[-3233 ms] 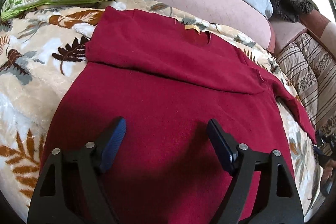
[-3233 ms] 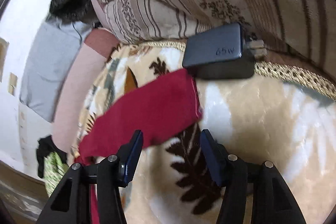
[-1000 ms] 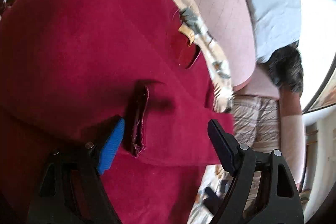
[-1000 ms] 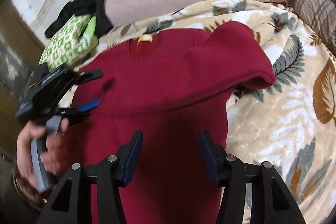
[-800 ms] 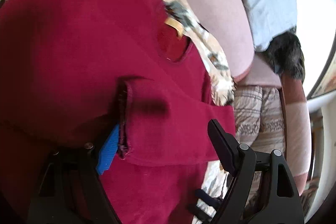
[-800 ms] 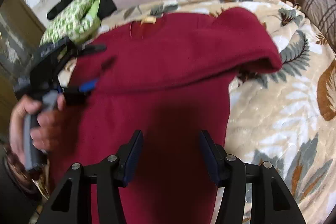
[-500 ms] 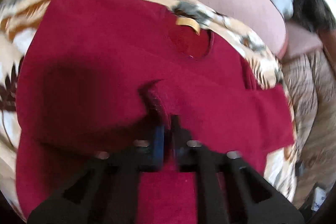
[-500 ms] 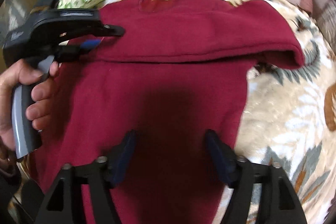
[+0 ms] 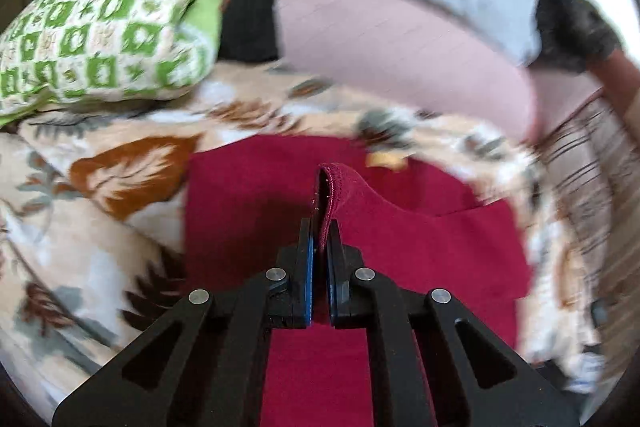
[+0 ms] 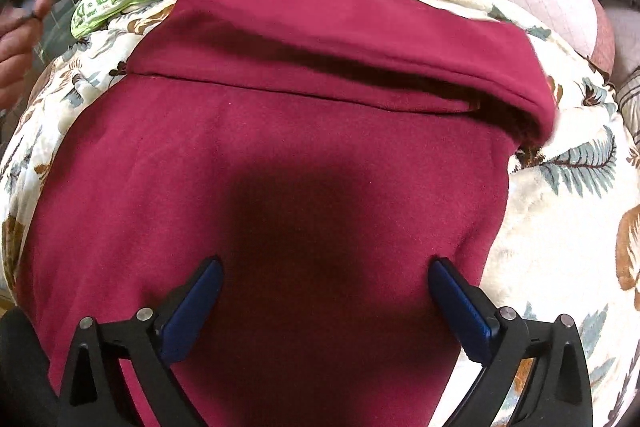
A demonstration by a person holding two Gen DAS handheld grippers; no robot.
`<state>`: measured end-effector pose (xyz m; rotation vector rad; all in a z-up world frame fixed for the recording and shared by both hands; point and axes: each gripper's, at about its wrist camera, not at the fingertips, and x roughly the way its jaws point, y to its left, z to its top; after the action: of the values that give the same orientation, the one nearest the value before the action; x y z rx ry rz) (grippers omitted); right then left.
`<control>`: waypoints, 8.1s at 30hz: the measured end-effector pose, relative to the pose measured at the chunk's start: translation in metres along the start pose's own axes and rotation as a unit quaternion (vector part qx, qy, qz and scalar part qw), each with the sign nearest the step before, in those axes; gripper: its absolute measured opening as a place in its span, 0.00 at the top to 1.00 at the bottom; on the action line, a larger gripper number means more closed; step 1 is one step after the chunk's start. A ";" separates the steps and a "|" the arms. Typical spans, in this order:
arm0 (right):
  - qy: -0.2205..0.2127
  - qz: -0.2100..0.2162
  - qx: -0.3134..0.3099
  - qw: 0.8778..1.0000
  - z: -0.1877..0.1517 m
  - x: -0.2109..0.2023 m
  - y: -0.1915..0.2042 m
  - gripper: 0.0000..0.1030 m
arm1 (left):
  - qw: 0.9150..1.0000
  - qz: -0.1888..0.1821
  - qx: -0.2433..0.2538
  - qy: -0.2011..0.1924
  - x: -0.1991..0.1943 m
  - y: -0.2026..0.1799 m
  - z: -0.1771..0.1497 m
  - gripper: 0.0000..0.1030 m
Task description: Fold small clothes
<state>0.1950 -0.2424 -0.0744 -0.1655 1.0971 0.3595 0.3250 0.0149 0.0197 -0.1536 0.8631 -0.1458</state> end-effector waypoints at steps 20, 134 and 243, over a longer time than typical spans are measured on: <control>-0.216 -0.014 0.148 0.965 0.069 -0.057 -0.107 0.73 | 0.998 0.067 -0.016 -0.011 0.023 -0.002 -0.020 0.85; -0.179 0.316 0.313 0.877 -0.157 -0.216 -0.052 0.93 | 0.915 -0.307 -0.242 0.099 -0.161 0.115 -0.191 0.93; -0.094 0.011 0.080 0.992 0.111 0.037 -0.014 0.51 | 0.994 0.101 0.047 -0.021 0.087 0.020 -0.046 0.28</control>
<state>0.3082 -0.2135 -0.0576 0.0232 0.9382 0.2984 0.3474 0.0146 -0.0781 0.0180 0.8234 0.0061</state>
